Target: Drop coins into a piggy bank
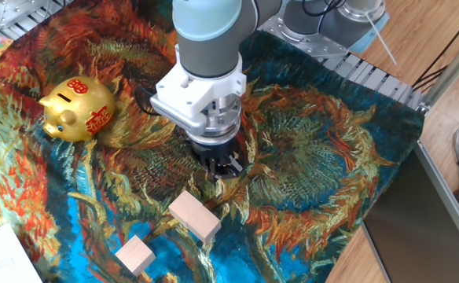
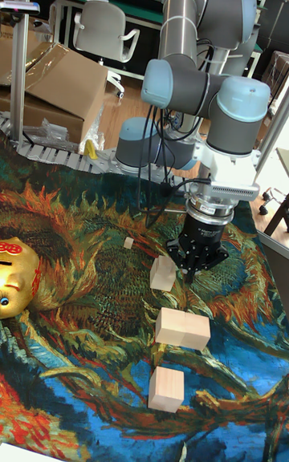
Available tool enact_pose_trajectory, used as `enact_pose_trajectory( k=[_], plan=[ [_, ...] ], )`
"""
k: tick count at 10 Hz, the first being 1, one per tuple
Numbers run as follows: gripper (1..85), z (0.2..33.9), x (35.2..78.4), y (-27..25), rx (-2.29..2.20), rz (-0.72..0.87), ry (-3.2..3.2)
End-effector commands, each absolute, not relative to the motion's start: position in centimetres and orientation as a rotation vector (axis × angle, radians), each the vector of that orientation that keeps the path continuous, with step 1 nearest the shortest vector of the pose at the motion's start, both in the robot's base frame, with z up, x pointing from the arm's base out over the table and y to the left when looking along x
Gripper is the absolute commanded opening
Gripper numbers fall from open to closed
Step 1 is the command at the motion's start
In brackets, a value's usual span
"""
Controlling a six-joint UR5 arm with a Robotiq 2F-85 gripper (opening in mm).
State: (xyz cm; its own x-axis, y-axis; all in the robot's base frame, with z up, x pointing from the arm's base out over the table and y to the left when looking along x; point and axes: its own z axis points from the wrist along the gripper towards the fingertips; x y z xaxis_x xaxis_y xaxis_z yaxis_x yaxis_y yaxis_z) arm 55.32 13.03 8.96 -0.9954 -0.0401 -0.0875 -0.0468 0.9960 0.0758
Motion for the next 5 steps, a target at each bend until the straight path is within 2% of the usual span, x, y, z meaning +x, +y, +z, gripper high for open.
enact_pose_trajectory(
  k=[1,3,5],
  plan=[
    [1.3,10.6,54.0,11.4,-0.1,0.129,3.08],
    [1.3,12.5,52.3,9.5,-0.172,0.065,3.095],
    [1.3,13.0,53.3,10.4,-0.176,0.111,3.035]
  ],
)
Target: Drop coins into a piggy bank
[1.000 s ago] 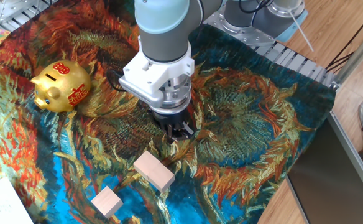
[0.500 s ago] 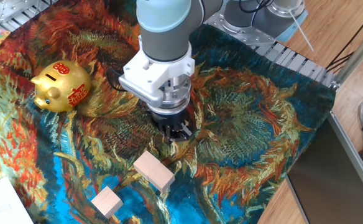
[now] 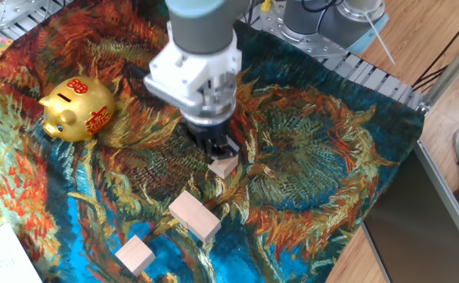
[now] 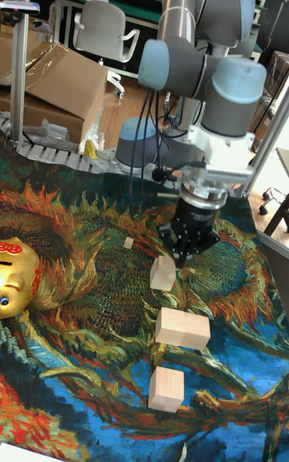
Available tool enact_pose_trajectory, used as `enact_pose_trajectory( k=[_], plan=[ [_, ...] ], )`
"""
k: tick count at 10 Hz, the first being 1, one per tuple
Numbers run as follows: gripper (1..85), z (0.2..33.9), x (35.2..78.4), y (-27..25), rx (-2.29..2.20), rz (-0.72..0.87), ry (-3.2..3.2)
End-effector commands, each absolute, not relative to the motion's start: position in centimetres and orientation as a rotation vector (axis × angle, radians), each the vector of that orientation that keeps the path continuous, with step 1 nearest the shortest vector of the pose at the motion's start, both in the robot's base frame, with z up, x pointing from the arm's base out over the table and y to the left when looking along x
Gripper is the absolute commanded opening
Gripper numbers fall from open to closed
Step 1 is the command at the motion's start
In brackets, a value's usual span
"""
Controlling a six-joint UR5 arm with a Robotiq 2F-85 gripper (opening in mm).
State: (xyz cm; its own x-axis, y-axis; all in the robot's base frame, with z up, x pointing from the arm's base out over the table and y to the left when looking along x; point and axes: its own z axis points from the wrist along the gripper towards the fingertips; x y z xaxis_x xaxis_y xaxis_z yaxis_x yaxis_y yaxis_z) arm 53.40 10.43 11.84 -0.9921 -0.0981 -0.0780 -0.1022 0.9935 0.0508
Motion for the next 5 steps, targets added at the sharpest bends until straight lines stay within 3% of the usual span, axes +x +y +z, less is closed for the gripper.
enact_pose_trajectory(
  k=[1,5],
  plan=[
    [1.3,13.0,53.8,9.8,-0.146,0.076,3.018],
    [1.3,13.9,53.3,6.1,-0.218,0.041,3.027]
  ],
)
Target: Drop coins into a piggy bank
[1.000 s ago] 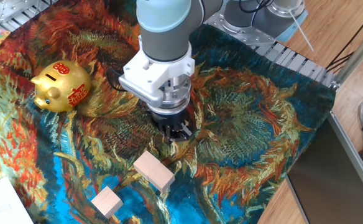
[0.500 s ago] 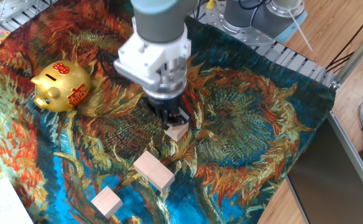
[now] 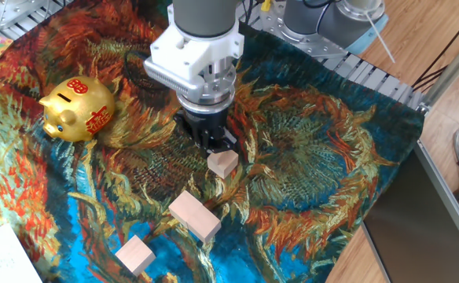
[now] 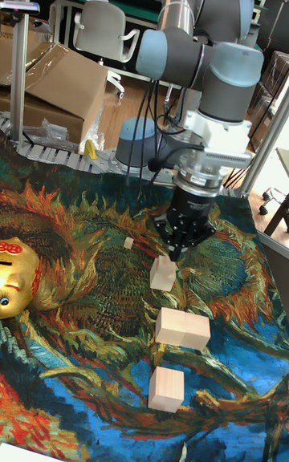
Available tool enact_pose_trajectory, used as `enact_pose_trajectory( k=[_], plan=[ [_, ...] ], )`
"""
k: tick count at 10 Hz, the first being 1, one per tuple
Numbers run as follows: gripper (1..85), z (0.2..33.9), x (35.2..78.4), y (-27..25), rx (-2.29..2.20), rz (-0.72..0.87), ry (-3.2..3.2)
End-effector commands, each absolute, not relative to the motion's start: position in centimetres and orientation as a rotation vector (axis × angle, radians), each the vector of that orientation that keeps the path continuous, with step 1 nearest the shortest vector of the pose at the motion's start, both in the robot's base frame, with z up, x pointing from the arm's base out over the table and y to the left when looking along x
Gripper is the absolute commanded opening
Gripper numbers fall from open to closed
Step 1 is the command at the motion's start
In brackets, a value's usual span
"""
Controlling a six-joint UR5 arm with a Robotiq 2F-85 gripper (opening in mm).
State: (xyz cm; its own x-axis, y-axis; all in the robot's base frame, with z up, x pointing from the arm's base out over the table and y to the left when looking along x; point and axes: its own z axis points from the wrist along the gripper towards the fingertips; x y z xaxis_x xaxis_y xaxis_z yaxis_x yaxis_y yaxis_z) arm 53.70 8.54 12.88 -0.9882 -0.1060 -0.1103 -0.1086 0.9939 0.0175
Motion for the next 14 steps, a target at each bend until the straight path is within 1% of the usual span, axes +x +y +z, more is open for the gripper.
enact_pose_trajectory(
  k=[1,3,6,8,9,10,11,12,14],
  plan=[
    [1.3,14.2,52.9,4.4,-0.269,0.055,3.023],
    [1.3,14.2,52.5,4.8,-0.236,0.105,3.022],
    [1.3,14.2,53.2,3.3,-0.091,0.025,3.01],
    [1.3,14.3,53.8,3.1,-0.104,0.023,2.988],
    [1.3,14.6,54.2,0.4,-0.196,0.021,2.988],
    [1.3,14.6,54.8,-2.3,-0.293,0.082,2.976],
    [1.3,14.2,54.9,-4.9,-0.36,0.093,2.966],
    [1.3,13.9,54.8,-5.4,-0.343,0.098,2.975],
    [1.3,13.8,54.8,-6.6,-0.214,0.035,2.995]
  ],
)
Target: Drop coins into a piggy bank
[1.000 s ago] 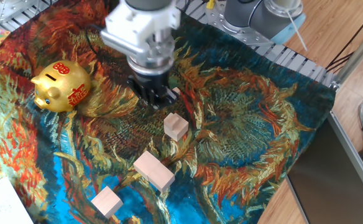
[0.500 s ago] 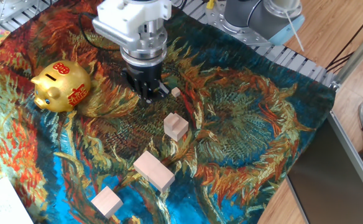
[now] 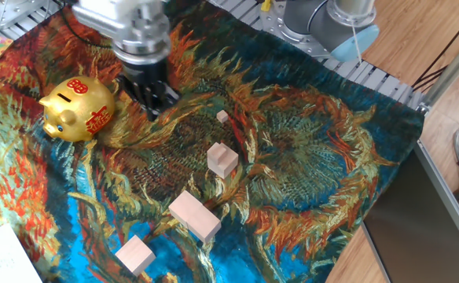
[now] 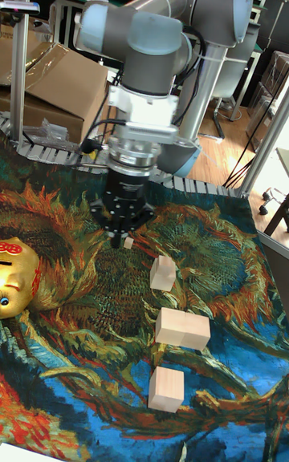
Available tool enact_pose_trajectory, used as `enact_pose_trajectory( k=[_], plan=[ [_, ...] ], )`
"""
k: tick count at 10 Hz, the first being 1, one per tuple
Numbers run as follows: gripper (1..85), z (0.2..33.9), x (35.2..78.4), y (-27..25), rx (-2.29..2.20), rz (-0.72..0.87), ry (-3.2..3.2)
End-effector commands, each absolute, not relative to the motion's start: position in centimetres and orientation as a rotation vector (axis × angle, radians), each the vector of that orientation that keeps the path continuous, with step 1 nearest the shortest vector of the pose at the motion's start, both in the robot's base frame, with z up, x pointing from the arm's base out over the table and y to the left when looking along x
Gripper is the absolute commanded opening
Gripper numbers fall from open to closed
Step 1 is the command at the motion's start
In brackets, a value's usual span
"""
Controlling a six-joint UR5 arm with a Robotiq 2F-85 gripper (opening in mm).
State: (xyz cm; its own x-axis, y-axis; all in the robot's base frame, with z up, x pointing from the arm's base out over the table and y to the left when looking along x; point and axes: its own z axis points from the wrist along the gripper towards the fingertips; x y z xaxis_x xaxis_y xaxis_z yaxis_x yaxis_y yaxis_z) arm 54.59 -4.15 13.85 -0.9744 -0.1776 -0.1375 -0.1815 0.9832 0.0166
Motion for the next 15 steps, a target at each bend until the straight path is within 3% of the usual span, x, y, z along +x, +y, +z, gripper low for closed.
enact_pose_trajectory(
  k=[1,6,15],
  plan=[
    [1.3,13.8,54.8,-7.4,-0.152,-0.004,3.001],
    [1.3,13.7,54.4,-13.3,-0.248,-0.031,3.059],
    [1.3,13.6,54.5,-11.2,-0.219,0.065,3.047]
  ],
)
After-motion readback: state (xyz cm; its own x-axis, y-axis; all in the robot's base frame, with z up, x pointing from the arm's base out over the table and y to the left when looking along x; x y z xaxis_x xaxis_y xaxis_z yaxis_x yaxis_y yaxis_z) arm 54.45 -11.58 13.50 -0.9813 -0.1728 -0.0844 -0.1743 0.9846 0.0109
